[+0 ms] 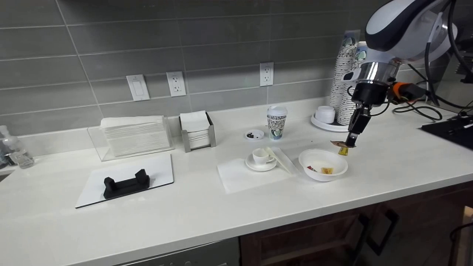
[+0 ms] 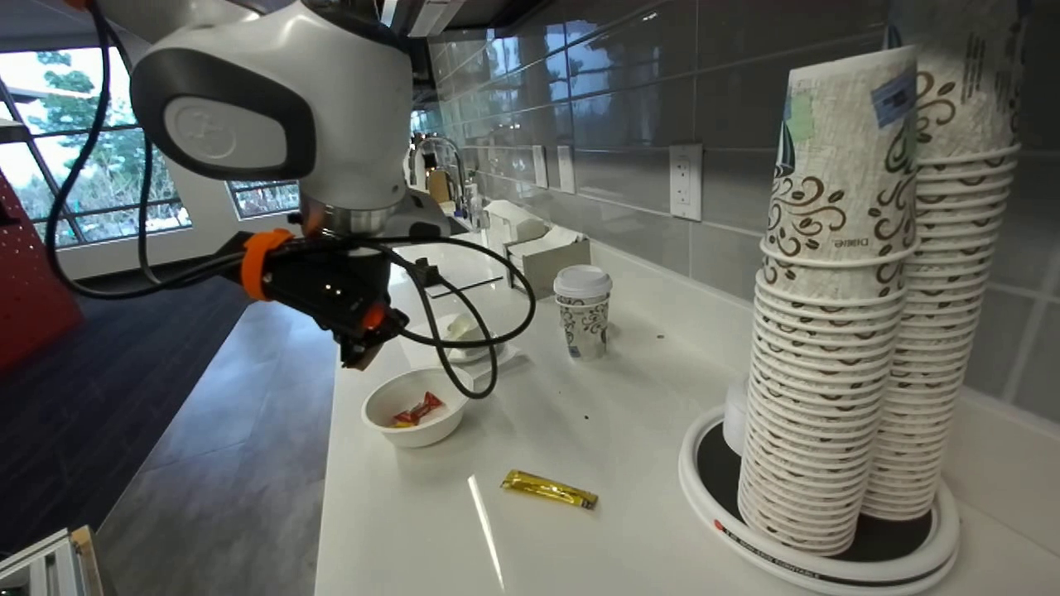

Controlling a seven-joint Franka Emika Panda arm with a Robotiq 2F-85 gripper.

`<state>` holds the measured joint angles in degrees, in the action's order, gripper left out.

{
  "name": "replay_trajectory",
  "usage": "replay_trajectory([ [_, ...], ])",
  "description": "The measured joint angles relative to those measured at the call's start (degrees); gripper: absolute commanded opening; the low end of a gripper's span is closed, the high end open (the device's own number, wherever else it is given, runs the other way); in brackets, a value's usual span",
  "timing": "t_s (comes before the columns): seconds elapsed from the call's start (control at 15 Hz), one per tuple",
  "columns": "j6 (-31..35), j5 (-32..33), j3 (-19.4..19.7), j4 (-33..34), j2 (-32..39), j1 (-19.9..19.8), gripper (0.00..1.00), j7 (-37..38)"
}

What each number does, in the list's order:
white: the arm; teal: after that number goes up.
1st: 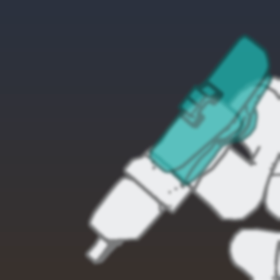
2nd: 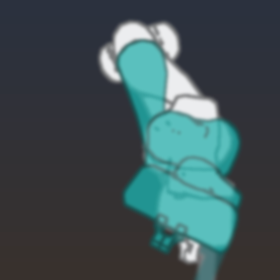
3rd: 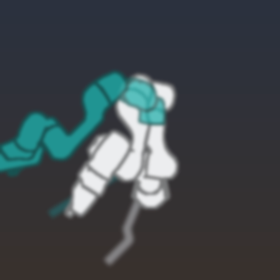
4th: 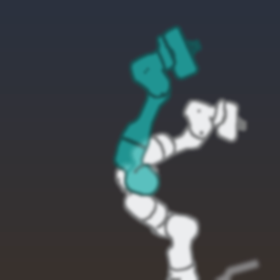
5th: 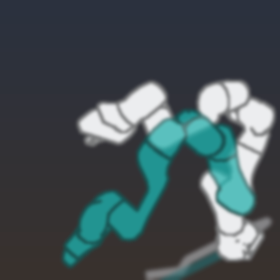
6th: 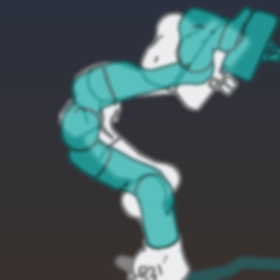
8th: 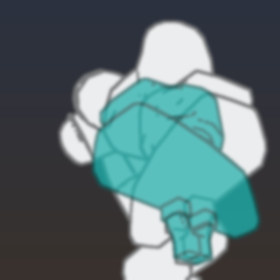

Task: Put the brown sachet in the bowl

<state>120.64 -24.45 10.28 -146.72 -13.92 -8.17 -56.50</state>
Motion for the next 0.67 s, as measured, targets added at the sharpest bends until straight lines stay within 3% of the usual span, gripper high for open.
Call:
replay_trajectory([
  [0.67, 10.33, 2.87, -2.85, -1.15, 1.74, 4.62, 0.00, 11.37],
])
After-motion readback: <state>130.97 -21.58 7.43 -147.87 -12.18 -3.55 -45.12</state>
